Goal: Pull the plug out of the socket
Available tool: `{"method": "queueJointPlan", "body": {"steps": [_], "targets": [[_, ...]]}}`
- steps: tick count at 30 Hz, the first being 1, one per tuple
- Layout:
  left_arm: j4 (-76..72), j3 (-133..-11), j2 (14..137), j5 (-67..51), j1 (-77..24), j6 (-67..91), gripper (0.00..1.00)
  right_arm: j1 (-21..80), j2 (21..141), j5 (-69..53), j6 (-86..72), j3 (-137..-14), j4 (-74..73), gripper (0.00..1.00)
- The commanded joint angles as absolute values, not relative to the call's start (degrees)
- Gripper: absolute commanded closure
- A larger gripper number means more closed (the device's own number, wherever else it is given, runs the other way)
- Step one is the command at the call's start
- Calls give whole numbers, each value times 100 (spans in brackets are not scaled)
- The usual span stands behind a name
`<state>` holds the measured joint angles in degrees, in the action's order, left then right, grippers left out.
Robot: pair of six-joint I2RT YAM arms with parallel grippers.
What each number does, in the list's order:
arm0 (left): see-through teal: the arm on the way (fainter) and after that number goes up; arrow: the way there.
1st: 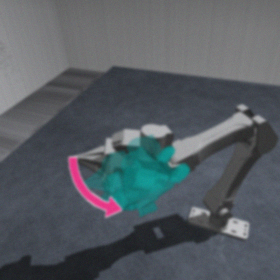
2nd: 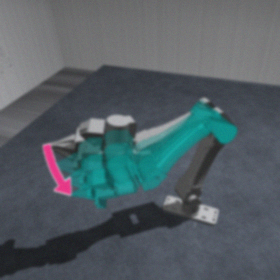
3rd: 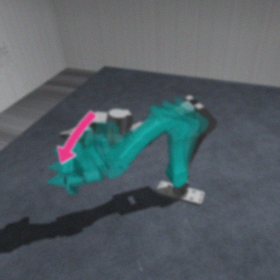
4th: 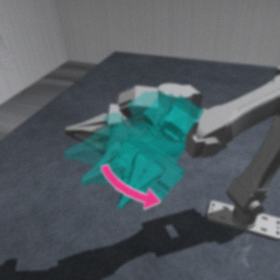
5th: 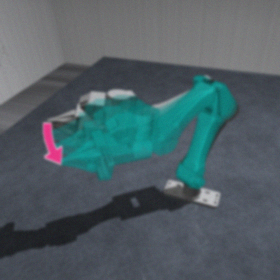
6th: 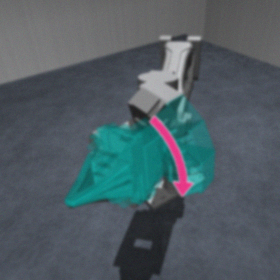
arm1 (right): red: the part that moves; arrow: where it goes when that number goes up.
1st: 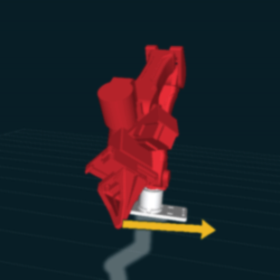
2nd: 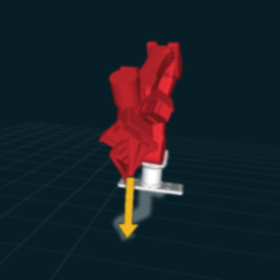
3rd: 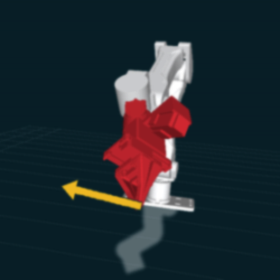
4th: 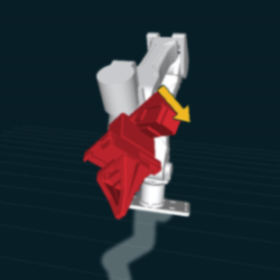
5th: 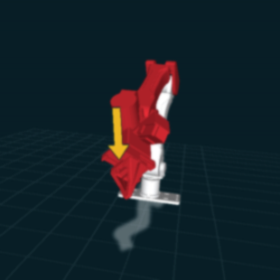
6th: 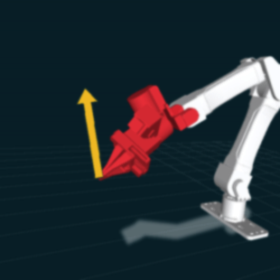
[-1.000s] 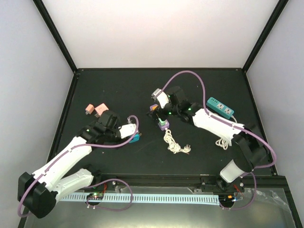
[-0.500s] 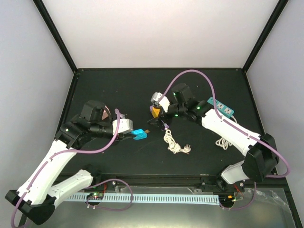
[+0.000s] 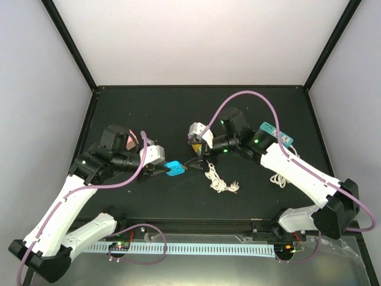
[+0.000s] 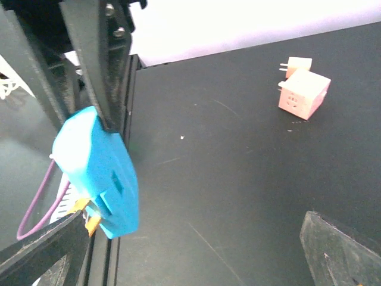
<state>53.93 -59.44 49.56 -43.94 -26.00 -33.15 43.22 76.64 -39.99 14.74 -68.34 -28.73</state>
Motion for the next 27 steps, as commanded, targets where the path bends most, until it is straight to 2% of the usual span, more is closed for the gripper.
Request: {"method": "queueJointPlan", "body": {"steps": [1, 10, 19, 27], "targets": [[5165, -5956, 5003, -4747, -2516, -3149, 99, 4468, 7587, -4280, 1512, -6839, -2962, 0], [5055, -5999, 5038, -5101, -2492, -2948, 98, 4589, 7822, -4214, 1400, -6961, -2949, 3], [4837, -5968, 5091, -5787, -2444, -2584, 98, 4675, 7902, -3328, 1005, -6966, -2634, 11], [5044, -5840, 5083, -6289, -2452, -2918, 98, 4674, 8290, -3537, 914, -7276, -2727, 12]]}}
